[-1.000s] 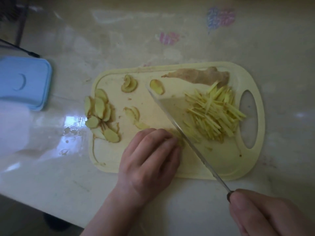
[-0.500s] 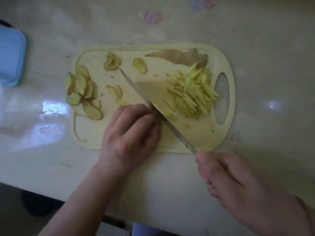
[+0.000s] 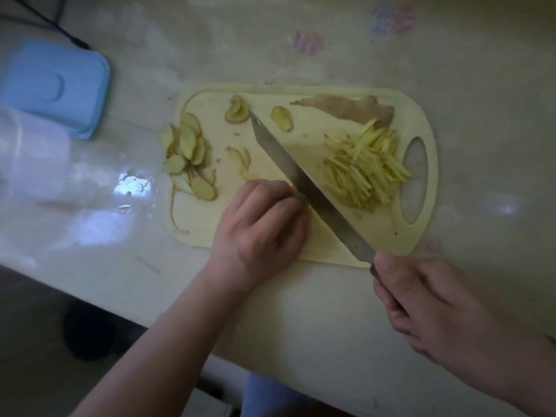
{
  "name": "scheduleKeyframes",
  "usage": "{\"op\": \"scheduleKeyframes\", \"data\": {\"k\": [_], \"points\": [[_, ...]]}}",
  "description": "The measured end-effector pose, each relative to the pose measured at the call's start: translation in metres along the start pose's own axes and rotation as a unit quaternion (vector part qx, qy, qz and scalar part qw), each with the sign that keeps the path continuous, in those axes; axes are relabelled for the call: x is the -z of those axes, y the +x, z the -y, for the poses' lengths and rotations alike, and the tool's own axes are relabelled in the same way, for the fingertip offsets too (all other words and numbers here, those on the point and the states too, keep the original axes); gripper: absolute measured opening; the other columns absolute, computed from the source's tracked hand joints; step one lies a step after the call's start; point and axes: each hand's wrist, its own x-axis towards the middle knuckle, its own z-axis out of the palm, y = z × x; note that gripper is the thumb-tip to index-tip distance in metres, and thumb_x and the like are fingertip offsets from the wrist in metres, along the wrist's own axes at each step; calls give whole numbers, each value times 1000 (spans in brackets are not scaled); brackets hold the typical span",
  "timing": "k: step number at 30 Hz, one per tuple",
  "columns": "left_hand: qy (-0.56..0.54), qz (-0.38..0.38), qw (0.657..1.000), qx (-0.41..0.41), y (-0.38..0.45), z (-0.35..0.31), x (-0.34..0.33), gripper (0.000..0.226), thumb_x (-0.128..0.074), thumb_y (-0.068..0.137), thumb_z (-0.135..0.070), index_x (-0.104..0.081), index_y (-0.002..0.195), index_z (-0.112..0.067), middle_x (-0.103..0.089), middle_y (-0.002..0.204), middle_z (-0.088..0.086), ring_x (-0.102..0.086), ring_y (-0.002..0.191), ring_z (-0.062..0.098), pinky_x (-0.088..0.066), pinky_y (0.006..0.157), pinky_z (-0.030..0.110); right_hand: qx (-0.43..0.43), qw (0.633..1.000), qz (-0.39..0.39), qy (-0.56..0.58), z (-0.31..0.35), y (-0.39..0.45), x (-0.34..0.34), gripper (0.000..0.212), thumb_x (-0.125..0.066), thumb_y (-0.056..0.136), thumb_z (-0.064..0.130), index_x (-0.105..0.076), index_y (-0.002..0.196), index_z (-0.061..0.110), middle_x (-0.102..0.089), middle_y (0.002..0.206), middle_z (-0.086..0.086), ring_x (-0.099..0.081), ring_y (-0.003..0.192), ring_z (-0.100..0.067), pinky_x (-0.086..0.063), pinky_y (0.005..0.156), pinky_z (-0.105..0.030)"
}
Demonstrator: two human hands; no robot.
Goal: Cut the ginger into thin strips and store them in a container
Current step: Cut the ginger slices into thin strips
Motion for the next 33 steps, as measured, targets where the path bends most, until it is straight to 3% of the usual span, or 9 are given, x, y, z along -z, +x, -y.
{"op": "scheduleKeyframes", "data": {"k": [3, 7, 10, 14, 19, 24, 30, 33], "points": [[6, -1, 1000, 5, 0, 1, 0, 5, -73, 84, 2, -73, 84, 7, -66, 89, 20, -63, 76, 34, -51, 74, 37, -32, 999, 10, 38, -3, 3, 4, 98, -41, 50, 110, -47, 69, 14, -33, 51, -1, -25, 40, -14, -23, 36, -19], [12, -6, 1000, 1, -1, 1, 0, 5, -74, 84, 2, -73, 85, 6, -66, 88, 19, -63, 76, 33, -51, 75, 36, -55, 997, -6, 54, 0, 5, 8, 101, -43, 43, 111, -46, 69, 14, -31, 50, -2, -23, 38, -14, -21, 37, -15], [11, -6, 1000, -5, -1, 0, 0, 6, -74, 84, 3, -74, 87, 7, -66, 89, 20, -63, 78, 32, -51, 78, 34, -28, 999, -9, -15, 3, 2, 0, 102, -27, 50, 113, -53, 73, 17, -42, 45, 0, -34, 34, -7, -26, 38, -13], [-2, -14, 1000, -7, -1, 1, -1, 7, -75, 80, 6, -74, 86, 9, -70, 94, 20, -66, 80, 34, -52, 79, 33, 21, 995, -34, -87, 7, -4, -12, 99, -12, 57, 110, -52, 76, 22, -45, 46, 2, -47, 41, -9, -31, 44, -20], [9, -23, 1000, -4, -1, 1, -2, 4, -76, 79, 6, -74, 82, 8, -70, 90, 19, -66, 77, 33, -54, 80, 32, 37, 991, -95, -92, 16, -12, -13, 91, -16, 66, 106, -48, 66, 21, -39, 41, 2, -39, 35, -7, -27, 41, -16], [12, -24, 1000, -4, -2, 1, -1, 7, -78, 74, 9, -74, 80, 8, -70, 89, 18, -64, 74, 33, -52, 80, 30, 64, 981, -141, -119, 19, -14, -16, 84, -18, 80, 98, -49, 72, 20, -42, 42, 6, -41, 36, -3, -32, 39, -14], [1, -23, 1000, -6, 0, 0, -1, 8, -79, 74, 9, -75, 81, 8, -71, 91, 17, -67, 77, 33, -55, 78, 33, 49, 989, -110, -85, 25, -14, -18, 89, -14, 73, 102, -50, 72, 21, -39, 40, 6, -40, 35, -2, -29, 39, -13], [-14, -29, 999, 1, -1, 2, -2, 9, -80, 74, 9, -75, 81, 8, -72, 92, 18, -69, 79, 34, -56, 77, 36, 24, 988, -104, -111, 29, -22, -24, 69, -23, 97, 82, -48, 82, 19, -55, 56, 2, -51, 41, -4, -36, 38, -15]]}}
